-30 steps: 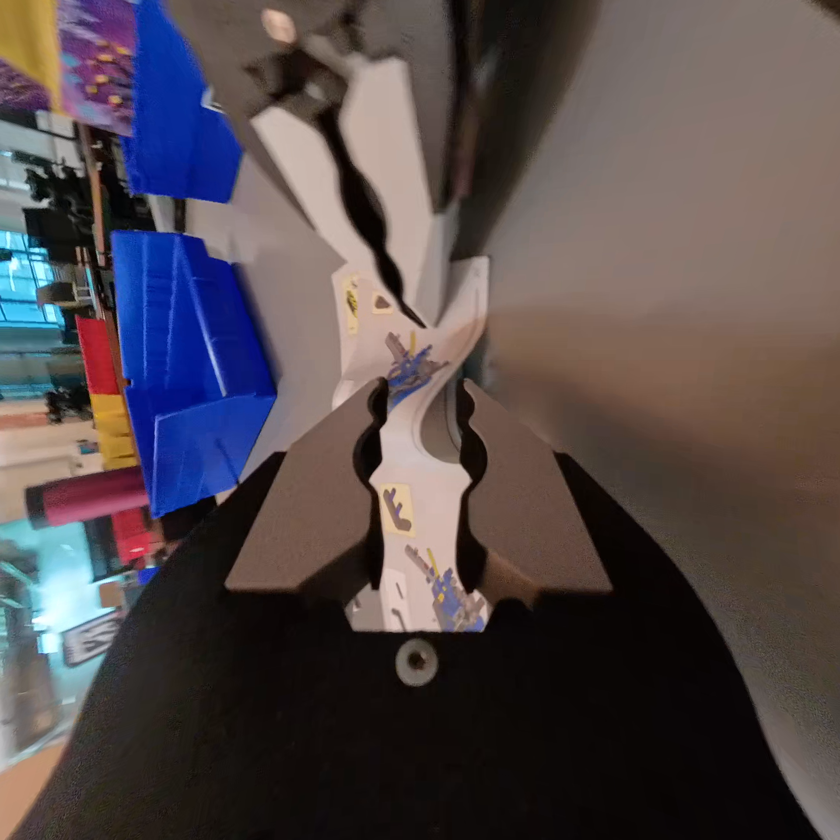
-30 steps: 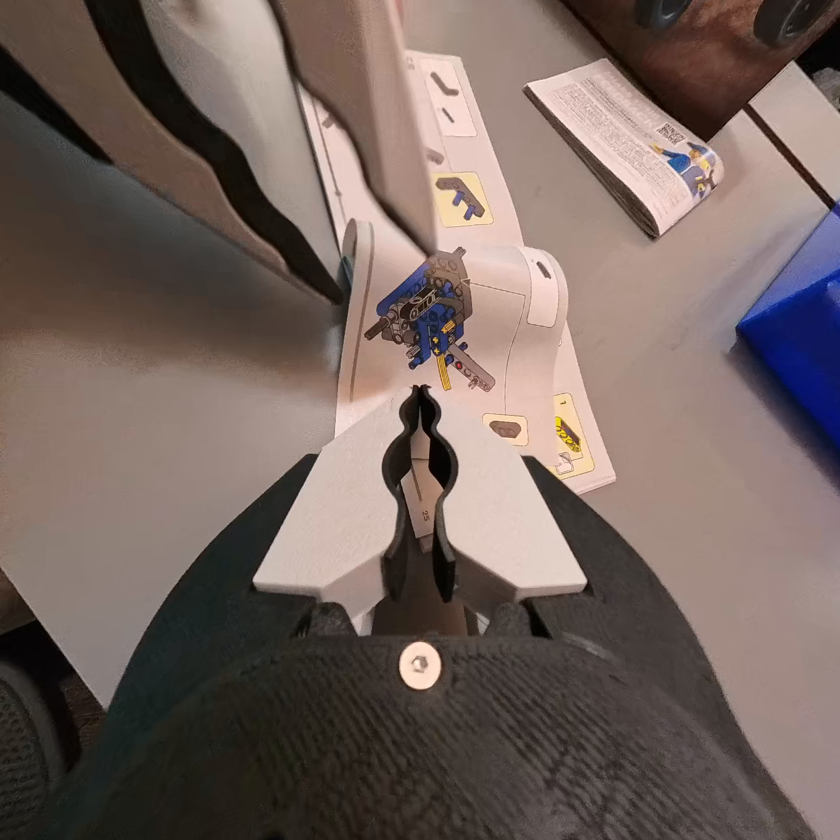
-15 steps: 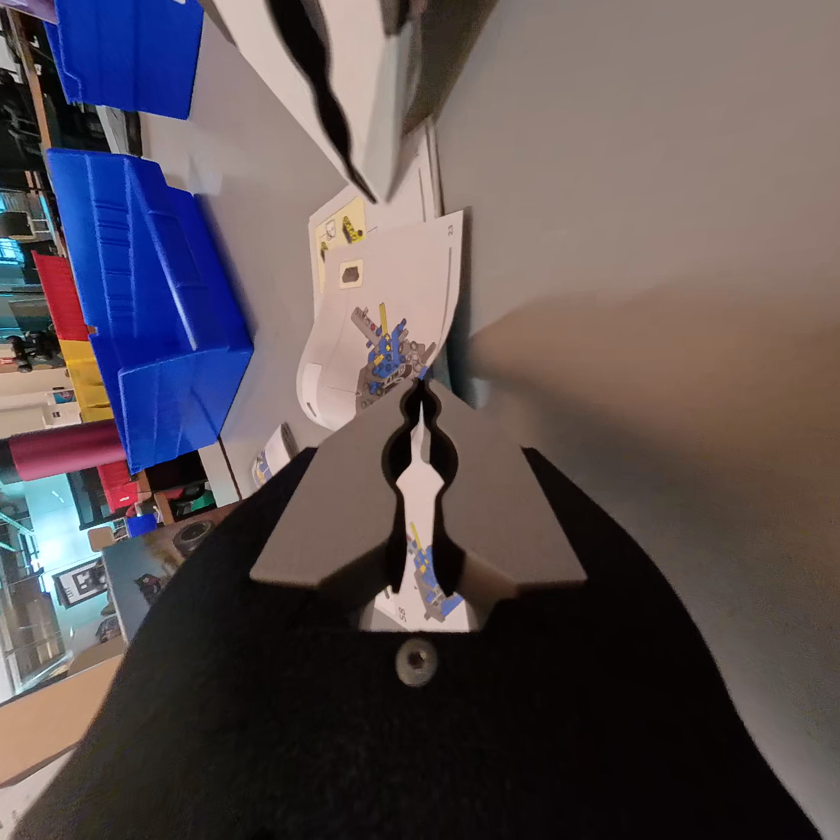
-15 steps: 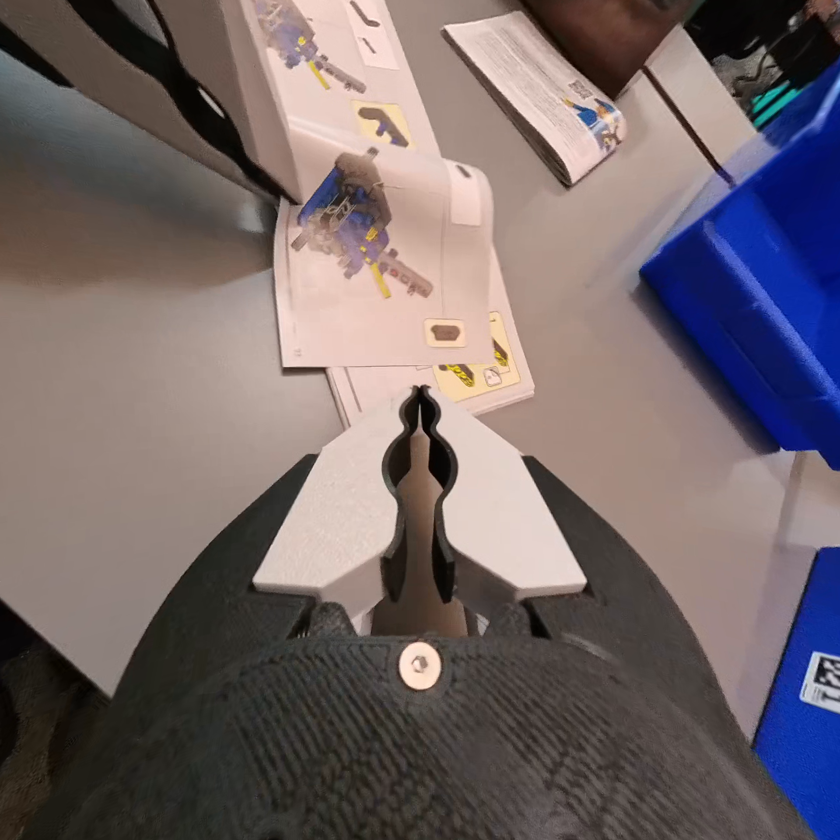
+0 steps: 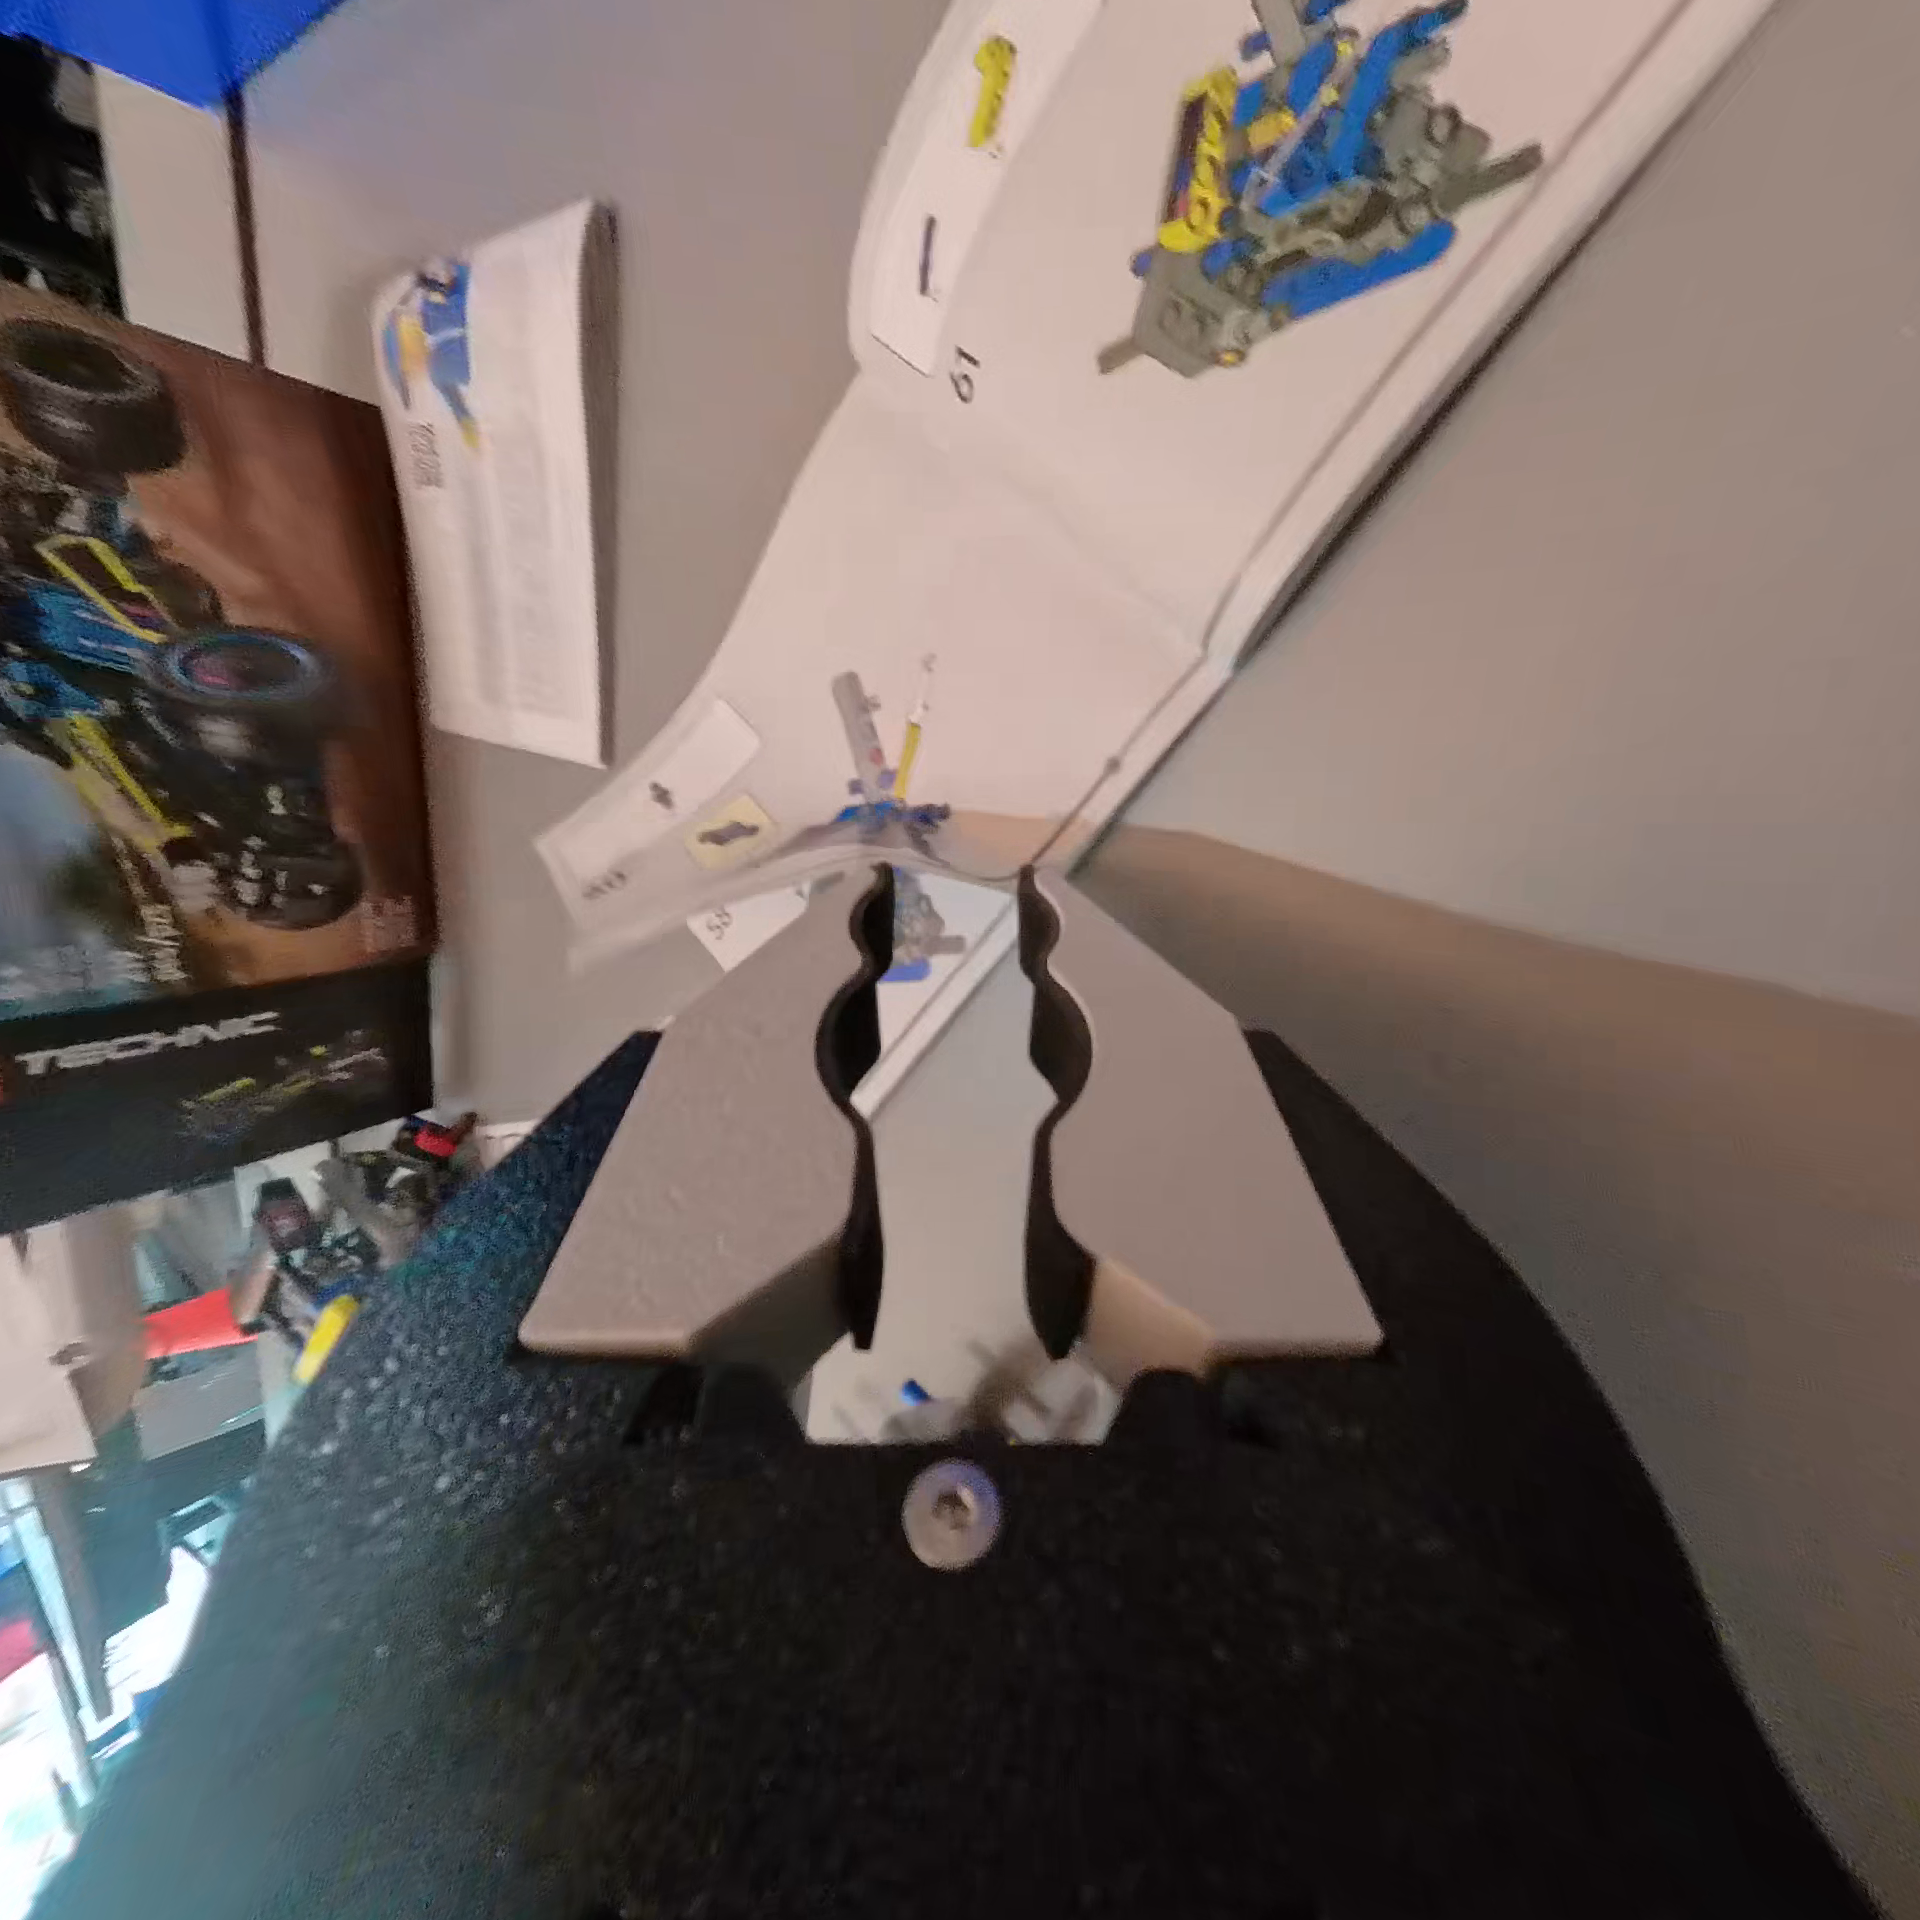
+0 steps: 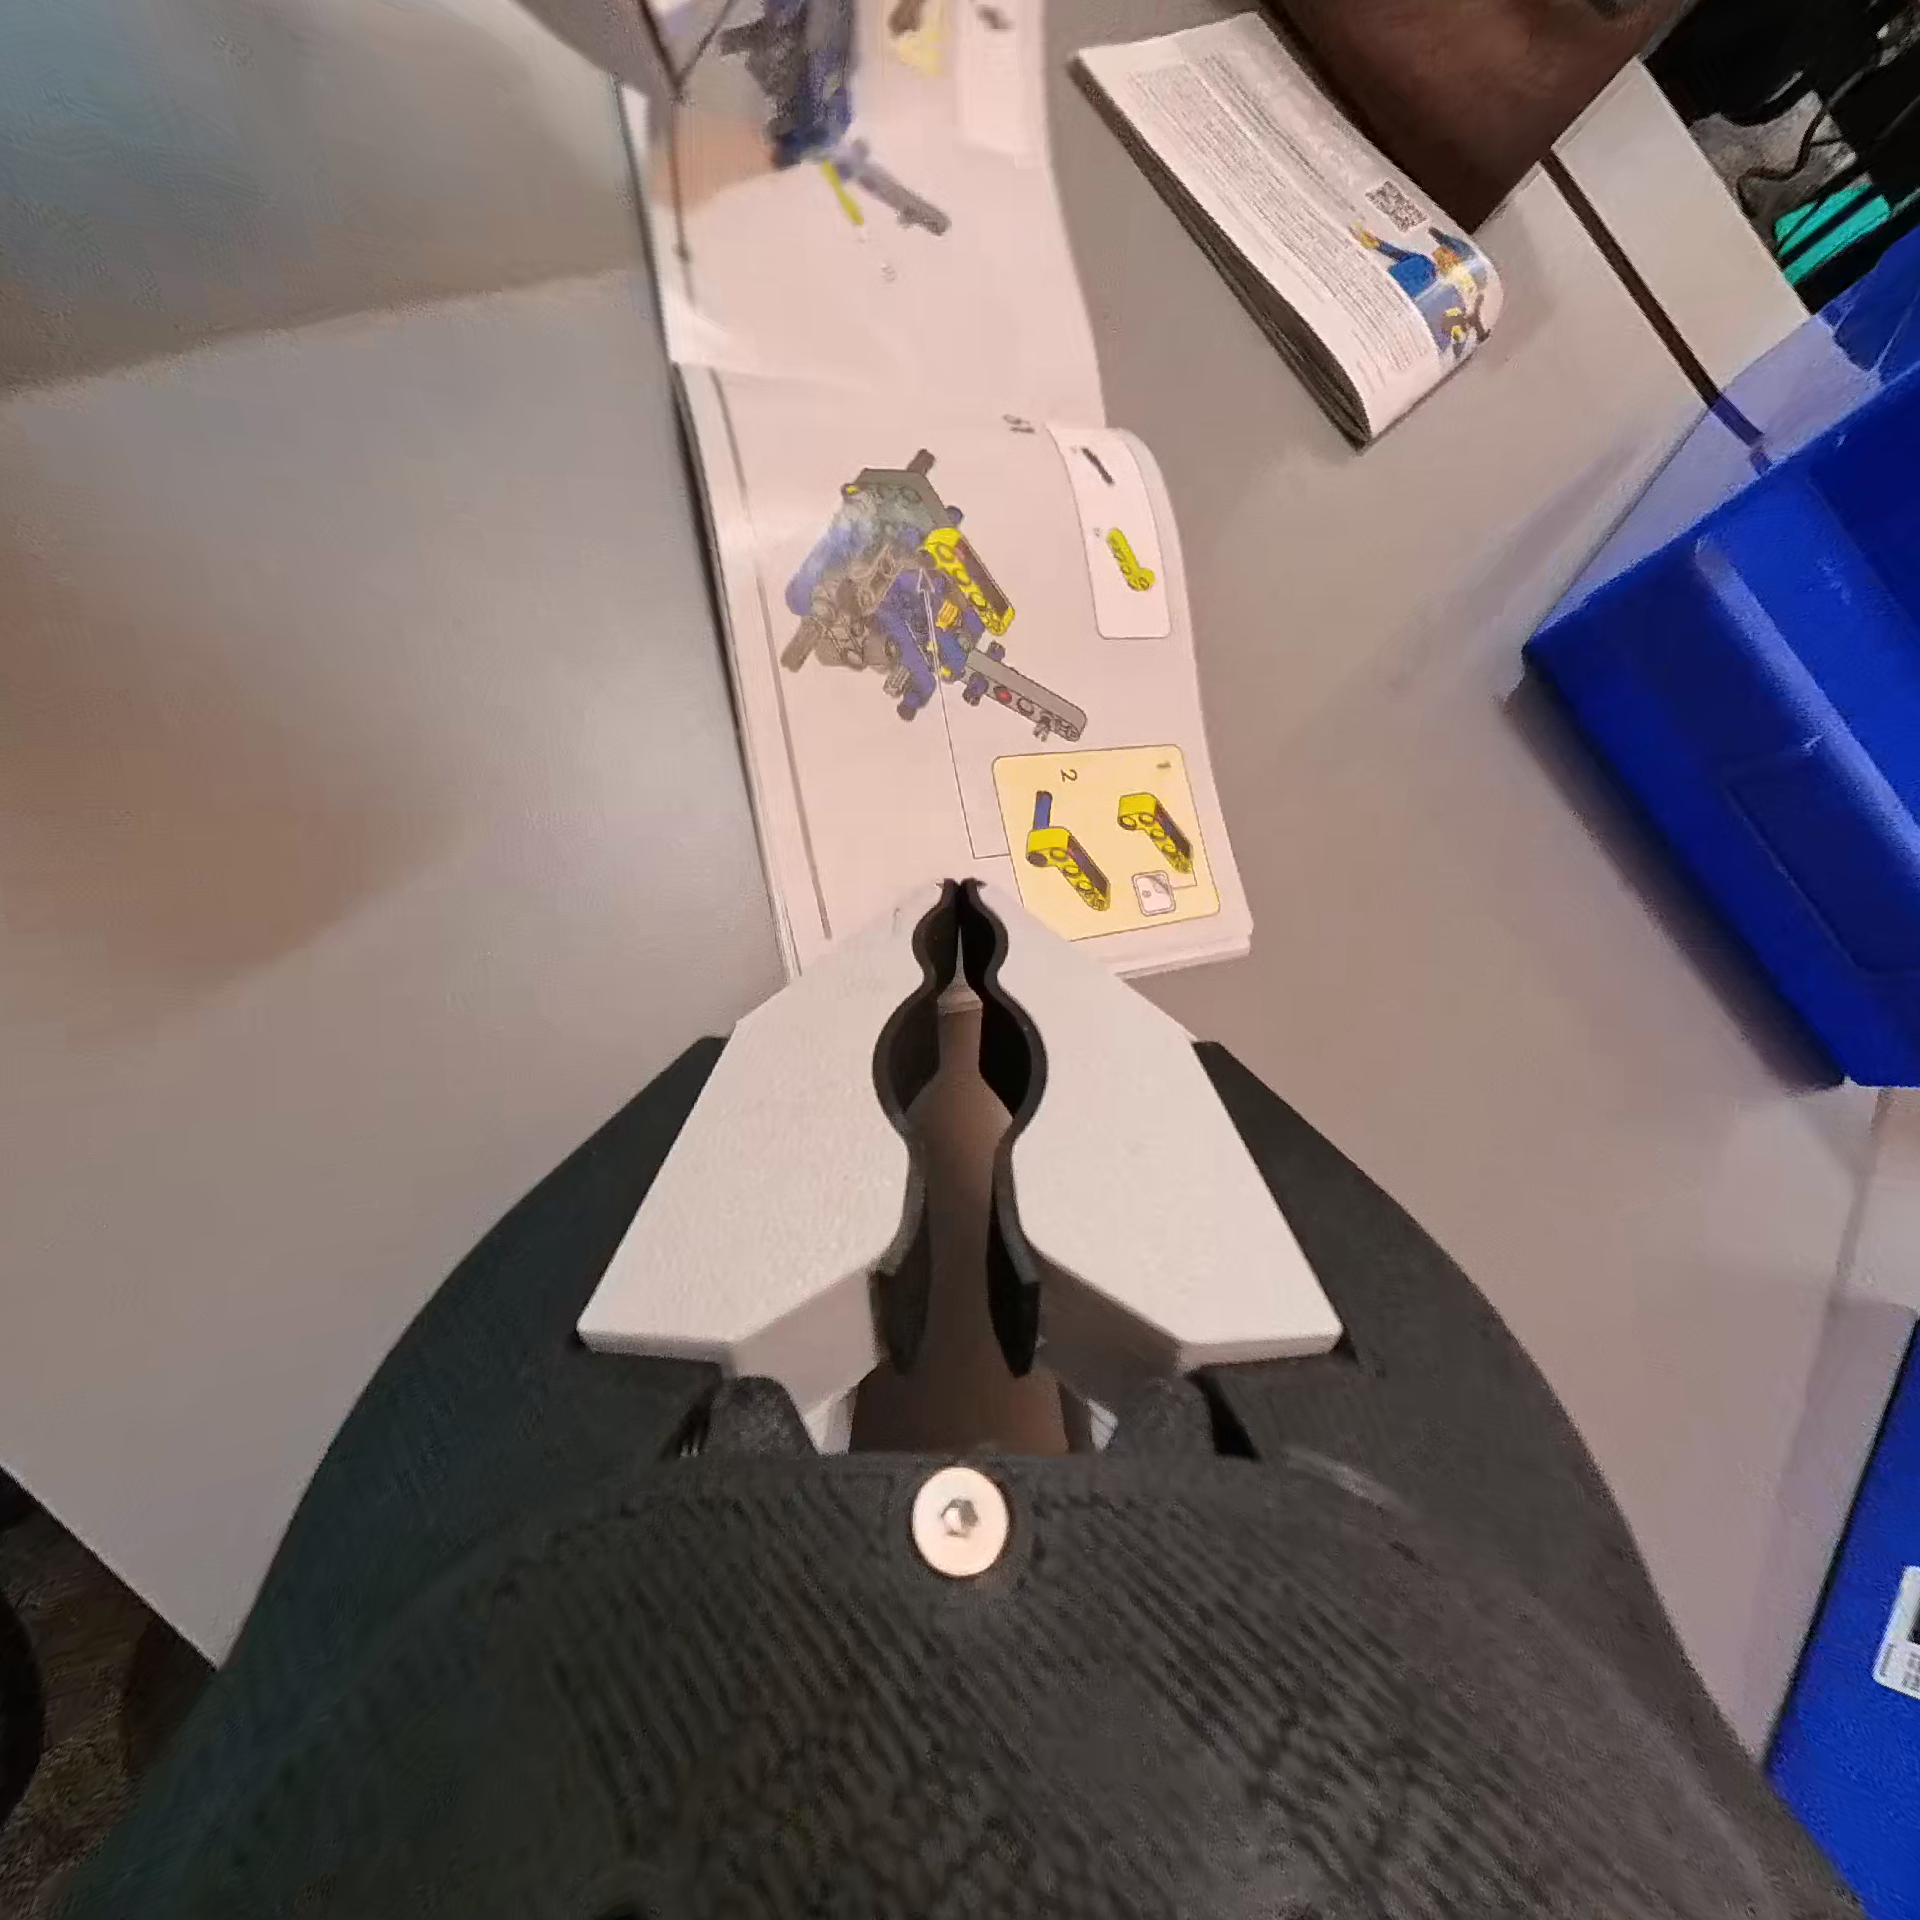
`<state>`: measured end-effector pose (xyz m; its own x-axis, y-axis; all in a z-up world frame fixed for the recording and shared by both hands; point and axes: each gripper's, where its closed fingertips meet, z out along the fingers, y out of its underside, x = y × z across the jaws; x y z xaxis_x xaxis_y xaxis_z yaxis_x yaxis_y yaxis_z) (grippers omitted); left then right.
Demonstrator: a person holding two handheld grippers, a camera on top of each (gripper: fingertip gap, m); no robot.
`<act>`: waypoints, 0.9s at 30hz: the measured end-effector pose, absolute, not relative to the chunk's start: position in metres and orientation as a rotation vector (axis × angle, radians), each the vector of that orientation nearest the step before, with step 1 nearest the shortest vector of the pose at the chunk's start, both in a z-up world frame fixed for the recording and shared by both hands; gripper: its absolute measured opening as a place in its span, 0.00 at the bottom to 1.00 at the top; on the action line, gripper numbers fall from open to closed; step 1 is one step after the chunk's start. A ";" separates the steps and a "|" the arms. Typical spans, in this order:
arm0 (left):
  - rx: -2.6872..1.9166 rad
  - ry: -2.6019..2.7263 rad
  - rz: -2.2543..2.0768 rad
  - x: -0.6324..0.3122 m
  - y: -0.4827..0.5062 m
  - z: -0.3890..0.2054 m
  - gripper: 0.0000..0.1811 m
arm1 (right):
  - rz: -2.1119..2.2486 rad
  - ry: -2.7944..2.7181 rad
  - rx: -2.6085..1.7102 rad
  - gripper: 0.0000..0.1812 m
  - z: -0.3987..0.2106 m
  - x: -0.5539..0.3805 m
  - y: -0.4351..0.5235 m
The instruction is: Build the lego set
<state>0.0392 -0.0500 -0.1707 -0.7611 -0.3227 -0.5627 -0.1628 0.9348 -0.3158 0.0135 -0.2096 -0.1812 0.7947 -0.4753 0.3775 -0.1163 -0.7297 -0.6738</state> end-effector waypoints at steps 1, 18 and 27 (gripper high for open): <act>-0.352 2.464 -0.330 0.035 -0.048 -0.174 0.16 | -0.728 0.423 -2.334 0.00 -0.181 0.014 -0.210; -0.526 2.362 -0.752 -0.006 -0.027 -0.104 0.22 | -0.856 0.385 -2.181 0.00 -0.137 0.029 -0.165; -0.857 2.057 -0.884 0.008 0.107 -0.048 0.18 | -0.819 0.182 -2.353 0.00 -0.169 0.050 -0.102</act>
<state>0.0083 0.1070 -0.0484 -0.5135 -0.7822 -0.3528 -0.2824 0.5423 -0.7913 0.0496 -0.1019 -0.1689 0.7968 -0.3206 0.5123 0.0730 -0.7904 -0.6082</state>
